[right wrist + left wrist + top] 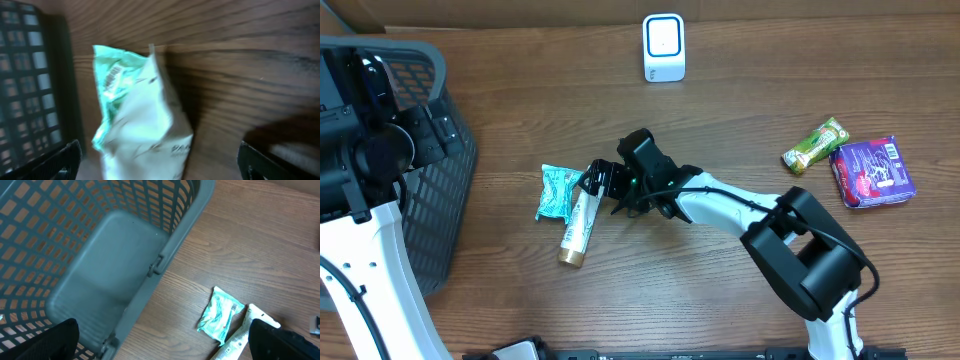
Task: Scan the item barcode
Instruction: 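Move the right gripper left to the white-and-gold tube, then grasp the white tube with the right gripper and lift it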
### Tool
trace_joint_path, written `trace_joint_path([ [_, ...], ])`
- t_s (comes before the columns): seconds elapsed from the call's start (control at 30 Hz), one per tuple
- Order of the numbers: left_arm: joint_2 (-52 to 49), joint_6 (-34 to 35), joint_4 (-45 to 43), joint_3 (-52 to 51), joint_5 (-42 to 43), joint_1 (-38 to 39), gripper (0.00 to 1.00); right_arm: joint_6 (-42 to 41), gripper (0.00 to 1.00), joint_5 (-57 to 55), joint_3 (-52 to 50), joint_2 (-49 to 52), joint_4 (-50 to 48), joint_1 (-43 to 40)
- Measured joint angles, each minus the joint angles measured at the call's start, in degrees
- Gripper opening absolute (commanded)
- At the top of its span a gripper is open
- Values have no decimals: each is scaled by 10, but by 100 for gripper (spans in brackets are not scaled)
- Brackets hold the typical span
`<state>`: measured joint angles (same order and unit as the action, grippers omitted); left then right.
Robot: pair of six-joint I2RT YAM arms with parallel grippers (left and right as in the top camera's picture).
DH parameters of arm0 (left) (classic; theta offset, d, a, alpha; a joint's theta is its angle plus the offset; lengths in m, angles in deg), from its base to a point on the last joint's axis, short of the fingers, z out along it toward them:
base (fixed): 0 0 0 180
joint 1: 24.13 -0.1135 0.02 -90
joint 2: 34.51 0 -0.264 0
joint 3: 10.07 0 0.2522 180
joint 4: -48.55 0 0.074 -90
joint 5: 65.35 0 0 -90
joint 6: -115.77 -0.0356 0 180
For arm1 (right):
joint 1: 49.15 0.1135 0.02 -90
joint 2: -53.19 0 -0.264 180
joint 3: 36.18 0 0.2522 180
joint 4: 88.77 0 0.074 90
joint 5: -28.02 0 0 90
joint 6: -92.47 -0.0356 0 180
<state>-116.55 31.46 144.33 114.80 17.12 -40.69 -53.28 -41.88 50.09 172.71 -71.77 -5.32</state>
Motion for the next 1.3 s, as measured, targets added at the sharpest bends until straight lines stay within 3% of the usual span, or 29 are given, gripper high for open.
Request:
trace_joint_path([
  [0.2,0,0,0,0,0,0,99,2,100,-24,1,2,-7,16],
  [0.33,0,0,0,0,0,0,99,5,85,-45,3,3,-1,24],
  [0.43,0,0,0,0,0,0,100,7,70,-55,5,10,0,28],
  [0.57,0,0,0,0,0,0,100,6,26,-56,7,13,6,30],
  [0.63,0,0,0,0,0,0,99,2,8,-54,8,12,10,30],
  [0.67,0,0,0,0,0,0,100,4,4,-53,8,13,12,30],
  [0.97,0,0,0,0,0,0,100,6,4,25,10,10,55,-22],
  [1.13,0,0,0,0,0,0,100,8,4,29,10,-21,149,-69],
  [1.3,0,0,0,0,0,0,100,6,4,-40,7,-72,279,-98],
])
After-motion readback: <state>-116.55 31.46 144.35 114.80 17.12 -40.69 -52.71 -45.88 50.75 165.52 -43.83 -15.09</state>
